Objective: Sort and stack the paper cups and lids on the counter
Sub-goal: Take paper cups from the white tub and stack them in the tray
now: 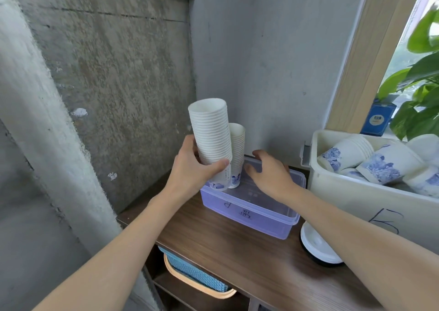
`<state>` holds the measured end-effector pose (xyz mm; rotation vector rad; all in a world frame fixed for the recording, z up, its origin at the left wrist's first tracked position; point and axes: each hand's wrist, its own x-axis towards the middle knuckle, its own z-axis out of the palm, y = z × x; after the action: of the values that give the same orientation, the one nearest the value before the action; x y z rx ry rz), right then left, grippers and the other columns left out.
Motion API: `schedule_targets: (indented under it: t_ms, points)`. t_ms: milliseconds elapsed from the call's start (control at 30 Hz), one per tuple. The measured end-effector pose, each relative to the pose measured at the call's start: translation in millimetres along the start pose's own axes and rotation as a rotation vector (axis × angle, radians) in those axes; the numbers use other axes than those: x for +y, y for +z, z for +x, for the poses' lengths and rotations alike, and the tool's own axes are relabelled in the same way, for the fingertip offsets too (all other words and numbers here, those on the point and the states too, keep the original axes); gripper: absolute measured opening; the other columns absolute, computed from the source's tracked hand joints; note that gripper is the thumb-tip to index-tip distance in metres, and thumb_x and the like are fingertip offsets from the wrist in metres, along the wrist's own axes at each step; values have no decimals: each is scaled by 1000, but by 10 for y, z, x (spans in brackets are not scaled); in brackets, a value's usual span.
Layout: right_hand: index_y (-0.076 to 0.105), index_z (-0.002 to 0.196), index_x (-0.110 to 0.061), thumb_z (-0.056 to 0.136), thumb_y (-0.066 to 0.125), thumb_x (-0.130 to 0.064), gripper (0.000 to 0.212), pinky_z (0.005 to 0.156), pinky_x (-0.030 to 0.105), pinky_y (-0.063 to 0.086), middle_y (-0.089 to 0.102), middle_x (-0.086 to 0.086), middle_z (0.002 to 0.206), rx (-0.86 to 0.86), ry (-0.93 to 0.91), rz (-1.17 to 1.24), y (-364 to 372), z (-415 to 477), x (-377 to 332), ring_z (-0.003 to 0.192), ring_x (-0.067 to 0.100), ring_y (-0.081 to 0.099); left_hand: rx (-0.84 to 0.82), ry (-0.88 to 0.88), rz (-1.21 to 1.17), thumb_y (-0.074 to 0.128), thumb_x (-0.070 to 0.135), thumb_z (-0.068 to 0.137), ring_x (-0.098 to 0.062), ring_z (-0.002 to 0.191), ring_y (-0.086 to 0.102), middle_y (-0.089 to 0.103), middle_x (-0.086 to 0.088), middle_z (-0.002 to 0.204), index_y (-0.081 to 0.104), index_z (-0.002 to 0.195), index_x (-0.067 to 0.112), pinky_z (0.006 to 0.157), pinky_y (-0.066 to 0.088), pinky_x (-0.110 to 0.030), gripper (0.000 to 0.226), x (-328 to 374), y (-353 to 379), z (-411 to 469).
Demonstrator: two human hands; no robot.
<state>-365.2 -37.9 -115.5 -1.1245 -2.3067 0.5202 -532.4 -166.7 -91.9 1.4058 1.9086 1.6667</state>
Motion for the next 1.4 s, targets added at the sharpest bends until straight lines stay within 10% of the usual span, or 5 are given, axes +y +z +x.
schedule_targets:
  t_ms: [900,1400]
  points:
    - [33,146,-22,89,58,-51,68,110,45,36,44,1,149,-209,-16,-39,-141,-50,16,135,25,42,-37,-43,180,86,31,76,17,96,53,55,27,106,41,124,34,68,42,0,66,-268,175,-95]
    - [31,146,-24,90,57,-52,68,114,46,30,39,1,151,-200,-47,-89,-198,-97,-39,138,26,37,-30,-85,215,88,40,75,-8,104,59,59,13,113,46,136,18,79,45,-15,77,-175,125,-166]
